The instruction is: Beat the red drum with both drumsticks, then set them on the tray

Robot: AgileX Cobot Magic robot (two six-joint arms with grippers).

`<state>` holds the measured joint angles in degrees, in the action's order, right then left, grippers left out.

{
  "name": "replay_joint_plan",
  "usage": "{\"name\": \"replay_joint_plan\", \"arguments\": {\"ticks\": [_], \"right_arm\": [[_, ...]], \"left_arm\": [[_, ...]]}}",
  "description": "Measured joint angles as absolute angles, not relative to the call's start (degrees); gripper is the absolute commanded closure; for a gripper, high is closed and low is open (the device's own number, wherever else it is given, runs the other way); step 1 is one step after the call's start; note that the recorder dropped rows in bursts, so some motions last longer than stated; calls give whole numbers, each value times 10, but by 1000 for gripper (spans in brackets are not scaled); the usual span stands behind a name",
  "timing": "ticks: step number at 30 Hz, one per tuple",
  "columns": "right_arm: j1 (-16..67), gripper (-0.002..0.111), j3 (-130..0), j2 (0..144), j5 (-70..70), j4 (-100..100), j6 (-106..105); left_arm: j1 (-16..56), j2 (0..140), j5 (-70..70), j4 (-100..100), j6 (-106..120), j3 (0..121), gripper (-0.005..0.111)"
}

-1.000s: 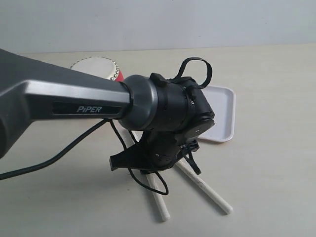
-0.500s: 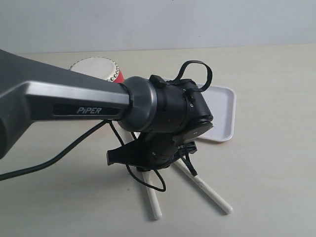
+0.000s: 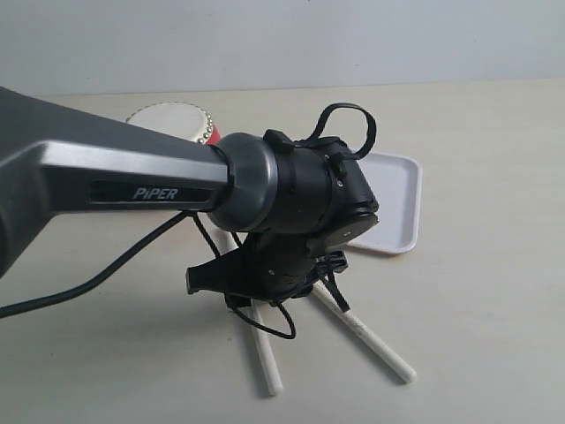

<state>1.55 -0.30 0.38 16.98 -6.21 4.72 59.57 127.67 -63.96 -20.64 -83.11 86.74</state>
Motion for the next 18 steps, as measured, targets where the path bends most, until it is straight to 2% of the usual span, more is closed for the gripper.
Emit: {"name": "replay_joint_plan", "arguments": {"ticks": [15,18], "right_arm": [[16,108,-3,4,170,-62,47],[16,108,-3,4,170,-62,47]], "left_arm": [[592,1269,-606,-134,-830,864,56],[591,1267,-596,-126,-830,859,63]]}}
